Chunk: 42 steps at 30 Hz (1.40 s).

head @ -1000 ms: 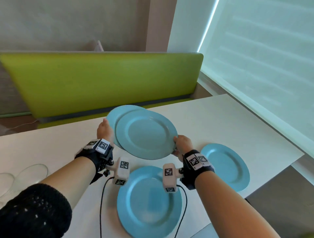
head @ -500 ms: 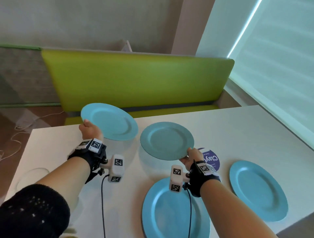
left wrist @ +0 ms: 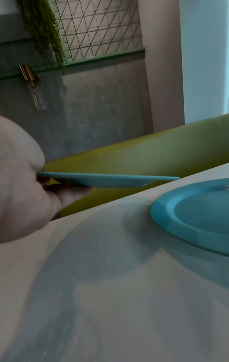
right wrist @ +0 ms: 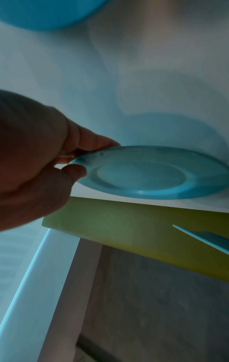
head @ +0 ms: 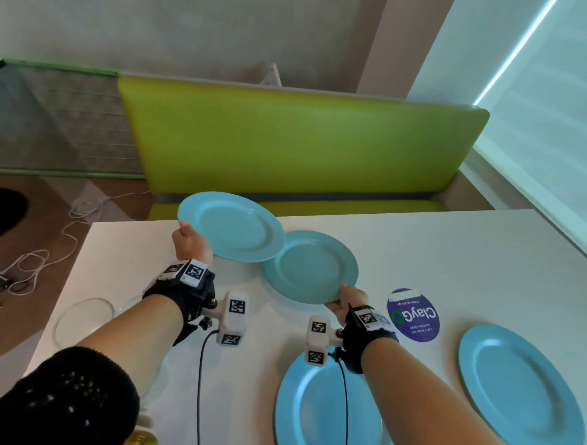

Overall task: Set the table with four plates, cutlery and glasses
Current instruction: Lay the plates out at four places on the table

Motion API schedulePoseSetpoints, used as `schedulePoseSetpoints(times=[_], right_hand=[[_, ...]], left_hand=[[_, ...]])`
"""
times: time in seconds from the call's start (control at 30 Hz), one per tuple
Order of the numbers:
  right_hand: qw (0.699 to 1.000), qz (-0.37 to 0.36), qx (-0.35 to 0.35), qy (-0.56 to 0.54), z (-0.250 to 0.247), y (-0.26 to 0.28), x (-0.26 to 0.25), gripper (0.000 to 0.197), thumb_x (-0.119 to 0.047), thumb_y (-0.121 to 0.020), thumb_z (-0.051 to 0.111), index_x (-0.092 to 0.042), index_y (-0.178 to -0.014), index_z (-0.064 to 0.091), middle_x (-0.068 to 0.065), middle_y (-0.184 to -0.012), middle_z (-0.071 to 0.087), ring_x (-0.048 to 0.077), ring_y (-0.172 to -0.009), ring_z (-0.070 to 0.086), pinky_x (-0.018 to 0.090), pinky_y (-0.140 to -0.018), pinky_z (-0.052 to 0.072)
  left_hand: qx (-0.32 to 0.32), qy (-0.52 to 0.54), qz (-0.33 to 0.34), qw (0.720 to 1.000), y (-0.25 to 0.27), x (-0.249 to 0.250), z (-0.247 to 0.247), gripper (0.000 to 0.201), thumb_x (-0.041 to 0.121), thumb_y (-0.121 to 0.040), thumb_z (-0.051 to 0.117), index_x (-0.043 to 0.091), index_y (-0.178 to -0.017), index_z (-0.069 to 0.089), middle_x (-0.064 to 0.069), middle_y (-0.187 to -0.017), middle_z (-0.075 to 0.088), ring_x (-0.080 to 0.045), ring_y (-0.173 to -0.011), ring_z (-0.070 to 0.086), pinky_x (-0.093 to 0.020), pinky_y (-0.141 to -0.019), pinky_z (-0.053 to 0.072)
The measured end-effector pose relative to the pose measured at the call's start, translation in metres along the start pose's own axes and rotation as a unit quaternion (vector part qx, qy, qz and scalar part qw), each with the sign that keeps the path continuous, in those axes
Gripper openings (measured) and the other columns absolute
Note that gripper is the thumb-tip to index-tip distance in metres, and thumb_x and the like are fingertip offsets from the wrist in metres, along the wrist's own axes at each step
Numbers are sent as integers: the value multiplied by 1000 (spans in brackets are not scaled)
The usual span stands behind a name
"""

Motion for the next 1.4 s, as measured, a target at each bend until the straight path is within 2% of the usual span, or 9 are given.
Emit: schedulePoseSetpoints(times=[0.37,0.5,0.67,0.83,0.97,1.03,1.17,1.3,1.4], right_hand=[[995,34,-40,85,9,-18,11,40,-5,-89,59,4,-126,48,29,-124,54,42,-109,58,44,-77,52],[985,16,-30,169,5,-22,7,27,-8,-87,60,1,-112,52,20,-81,58,29,-62,57,38,-70,54],[963,-16,-13,268,-6,-20,-12,17,-14,-84,61,-2,-92,53,9,-60,47,22,-53,45,32,-59,40],[988,-41,-75,127,-22,-12,-36,22,-21,-97,48,-3,-85,54,11,-72,55,22,-66,56,37,-69,48],[991,-49,-113,44,-49,-8,-55,24,-8,-99,37,-1,-86,56,14,-78,59,27,-69,59,41,-66,52],[993,-64,-89,35,-67,-10,-64,21,0,-98,35,2,-90,55,12,-78,57,26,-68,57,38,-58,53],[996,-73,-43,-8,-109,-28,-78,27,2,-98,35,1,-119,53,11,-77,56,23,-65,54,23,-37,51],[996,-82,10,-42,-155,-50,-92,29,2,-98,35,7,-123,48,14,-79,56,26,-66,55,33,-43,55],[995,-61,43,-64,-190,-70,-99,39,0,-99,32,4,-138,35,22,-125,53,28,-82,58,34,-64,57]], left_hand=[[3,38,-36,999,1,-10,1,52,41,-100,25,6,-134,44,-19,-133,53,-37,-120,53,-50,-99,46],[-5,55,-41,998,6,-10,9,52,43,-99,26,7,-132,45,-19,-131,55,-37,-118,55,-51,-97,48],[-52,58,-42,996,23,-14,26,51,43,-99,26,7,-131,44,-18,-129,55,-36,-114,56,-52,-96,48],[-136,29,-51,989,45,-29,58,58,52,-92,26,11,-128,47,-15,-125,59,-35,-108,60,-52,-89,52],[-218,20,-65,974,94,-24,81,40,40,-100,26,15,-120,50,-9,-93,58,-25,-74,57,-29,-55,46],[-252,20,-71,965,112,-29,95,34,39,-101,27,18,-116,49,-4,-87,57,-19,-72,56,-31,-59,47],[-325,-4,-79,942,136,-41,127,33,39,-100,30,21,-115,53,-14,-116,62,-26,-92,61,-34,-69,53],[-376,-48,-95,920,157,-41,148,39,33,-101,33,9,-131,44,-9,-96,58,-20,-71,59,-31,-60,53],[-372,-88,-107,918,159,-43,155,40,27,-100,41,6,-134,42,-6,-87,53,-21,-68,58,-32,-59,53]])
Point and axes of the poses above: each hand's wrist, its own y-axis away from the middle knuckle, its own z-axis out of the palm, x = y × z, the point moved 2 cm from there along -y, towards the middle knuckle
